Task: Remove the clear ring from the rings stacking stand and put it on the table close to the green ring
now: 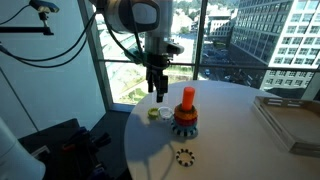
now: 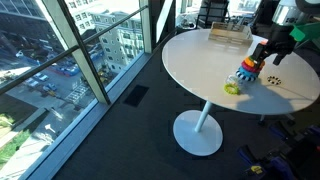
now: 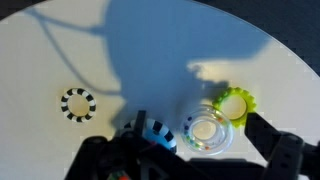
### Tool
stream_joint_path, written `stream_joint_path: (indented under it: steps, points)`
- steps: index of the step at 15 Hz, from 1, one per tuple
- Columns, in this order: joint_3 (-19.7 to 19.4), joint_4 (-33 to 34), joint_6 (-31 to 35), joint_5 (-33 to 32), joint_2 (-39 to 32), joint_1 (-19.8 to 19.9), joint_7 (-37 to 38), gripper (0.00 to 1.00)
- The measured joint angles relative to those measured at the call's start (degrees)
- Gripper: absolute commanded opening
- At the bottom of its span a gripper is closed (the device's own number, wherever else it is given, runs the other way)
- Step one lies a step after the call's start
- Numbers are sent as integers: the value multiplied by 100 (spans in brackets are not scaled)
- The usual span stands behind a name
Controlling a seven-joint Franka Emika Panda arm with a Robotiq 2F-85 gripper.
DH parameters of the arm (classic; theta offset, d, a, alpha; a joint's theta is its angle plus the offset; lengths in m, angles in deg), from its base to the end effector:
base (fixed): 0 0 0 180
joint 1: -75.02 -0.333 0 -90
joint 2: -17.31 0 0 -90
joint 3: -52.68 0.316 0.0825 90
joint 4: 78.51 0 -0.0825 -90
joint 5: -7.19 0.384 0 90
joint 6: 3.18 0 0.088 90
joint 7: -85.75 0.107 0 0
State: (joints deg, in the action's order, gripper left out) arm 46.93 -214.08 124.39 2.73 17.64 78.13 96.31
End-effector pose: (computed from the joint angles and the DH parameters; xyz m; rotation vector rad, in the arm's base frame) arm 0.4765 -0.0767 0.3172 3.0433 -0.4402 -0.2047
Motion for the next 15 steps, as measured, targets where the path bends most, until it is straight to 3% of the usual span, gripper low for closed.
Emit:
stream_joint_path:
  steps: [9,15]
  points:
    - [-3,276,-1504,-220,1111,184,-429,100]
    - [-4,384,-1995,-221,1794,274,-710,100]
